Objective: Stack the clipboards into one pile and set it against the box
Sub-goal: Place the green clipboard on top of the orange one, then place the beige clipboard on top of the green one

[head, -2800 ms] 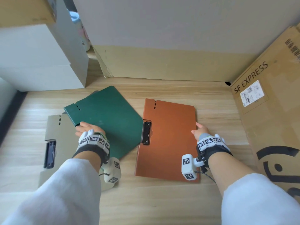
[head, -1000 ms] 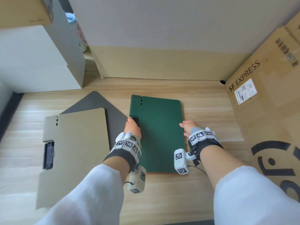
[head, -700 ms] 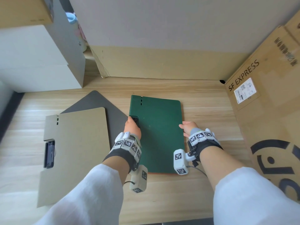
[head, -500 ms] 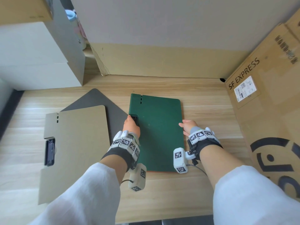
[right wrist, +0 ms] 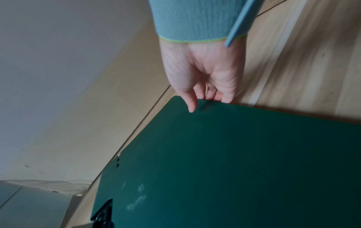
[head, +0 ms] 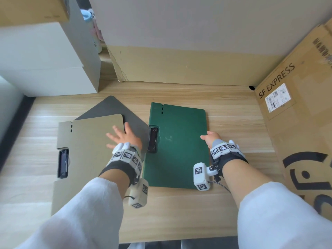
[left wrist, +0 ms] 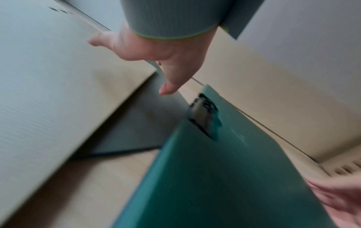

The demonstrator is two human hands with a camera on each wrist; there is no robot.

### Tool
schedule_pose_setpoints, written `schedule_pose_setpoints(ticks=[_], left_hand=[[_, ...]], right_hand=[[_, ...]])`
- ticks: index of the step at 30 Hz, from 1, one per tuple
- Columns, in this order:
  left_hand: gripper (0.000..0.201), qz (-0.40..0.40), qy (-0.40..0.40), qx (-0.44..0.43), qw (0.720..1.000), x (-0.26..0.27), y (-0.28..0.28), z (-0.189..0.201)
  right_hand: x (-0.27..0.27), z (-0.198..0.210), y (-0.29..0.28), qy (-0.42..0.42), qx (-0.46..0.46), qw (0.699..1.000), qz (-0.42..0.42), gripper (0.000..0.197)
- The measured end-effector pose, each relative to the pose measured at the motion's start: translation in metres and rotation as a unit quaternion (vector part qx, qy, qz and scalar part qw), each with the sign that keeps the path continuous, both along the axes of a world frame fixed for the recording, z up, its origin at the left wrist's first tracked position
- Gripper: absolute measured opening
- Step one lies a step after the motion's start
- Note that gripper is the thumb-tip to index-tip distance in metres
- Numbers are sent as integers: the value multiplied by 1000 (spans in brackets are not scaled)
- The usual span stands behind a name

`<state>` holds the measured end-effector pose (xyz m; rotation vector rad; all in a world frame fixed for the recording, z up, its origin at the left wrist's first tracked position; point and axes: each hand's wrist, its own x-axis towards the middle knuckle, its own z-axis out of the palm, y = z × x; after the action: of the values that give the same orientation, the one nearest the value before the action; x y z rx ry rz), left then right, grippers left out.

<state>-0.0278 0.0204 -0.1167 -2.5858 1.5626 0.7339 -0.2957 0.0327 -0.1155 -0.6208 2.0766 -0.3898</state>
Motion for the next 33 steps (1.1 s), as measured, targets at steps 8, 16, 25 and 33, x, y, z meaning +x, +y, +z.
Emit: schedule_pose_setpoints(ticks=[8,16,25,33], left_hand=[[89,11,-18,145,989,38,3,-8],[62,-35,-29,120,992,22,-12,-12],[46,-188,22,84,978,-4,-56,22],[50,25,-44,30,998,83,-44,19]], right_hand=[[5,2,1,17,0,1000,-2,55],[4,1,2,1,-6,1000,-19,53],[5,6,2,-26,-16,999,-38,56],[5,7,-1,-14,-7,999,-42,55]])
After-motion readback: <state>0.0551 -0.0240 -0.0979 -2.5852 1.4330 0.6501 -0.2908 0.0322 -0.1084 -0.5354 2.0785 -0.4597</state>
